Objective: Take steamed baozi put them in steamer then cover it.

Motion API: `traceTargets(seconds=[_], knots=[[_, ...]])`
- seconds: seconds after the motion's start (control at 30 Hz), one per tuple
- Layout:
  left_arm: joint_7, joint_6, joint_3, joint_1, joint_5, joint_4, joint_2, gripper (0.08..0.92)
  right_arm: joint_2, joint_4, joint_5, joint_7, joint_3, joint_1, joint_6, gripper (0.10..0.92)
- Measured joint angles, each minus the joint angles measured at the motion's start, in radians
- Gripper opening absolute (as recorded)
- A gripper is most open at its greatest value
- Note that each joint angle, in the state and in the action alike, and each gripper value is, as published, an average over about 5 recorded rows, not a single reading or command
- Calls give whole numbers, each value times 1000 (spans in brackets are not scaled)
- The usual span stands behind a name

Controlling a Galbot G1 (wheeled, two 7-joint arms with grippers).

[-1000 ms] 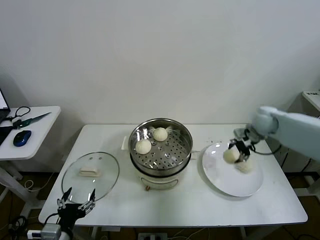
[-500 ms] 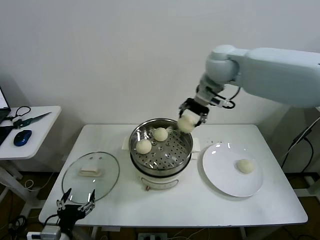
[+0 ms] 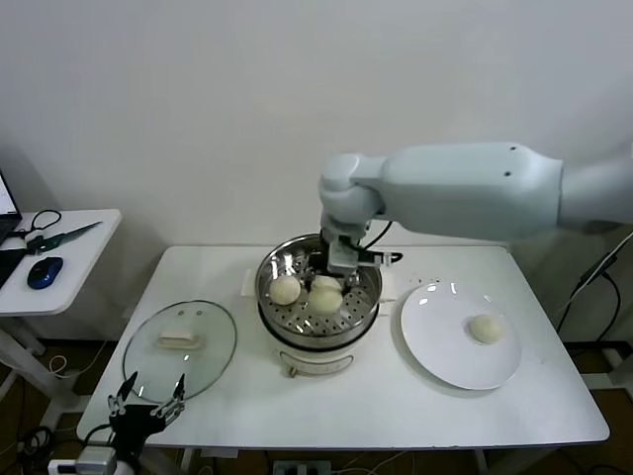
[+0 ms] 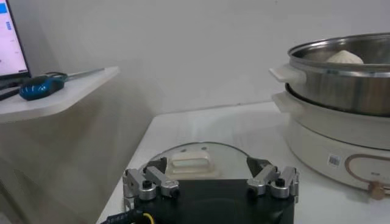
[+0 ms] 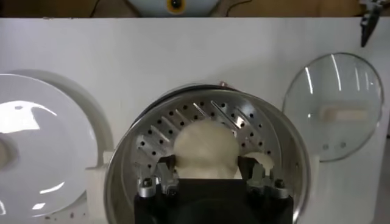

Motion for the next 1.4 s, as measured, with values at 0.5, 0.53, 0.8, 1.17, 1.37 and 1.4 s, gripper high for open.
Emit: traceTargets(seconds=[0.5,0.53,0.8,1.17,1.37,1.4], knots=[[0,4,0,1,0,-7,-2,823,43,-65,-125,52,26,-154,14,690],[0,4,0,2,0,-7,-2,823,44,-67,-126,54,26,-158,16,708],[-1,5,-2,6,0,-12,-3,823,38,-75,-110,50,34,-153,43,820],[0,6,-1,0,-1,-15,-3,823,-59,-129,36,-26,-1,-7,73,823],[0,7,0,-9,-4,-7,-3,823,-171,-163,170,-63,-85,92,15,823],[0,7,1,-12,-4,-7,-3,823,-195,-165,190,-68,-101,104,-5,823]])
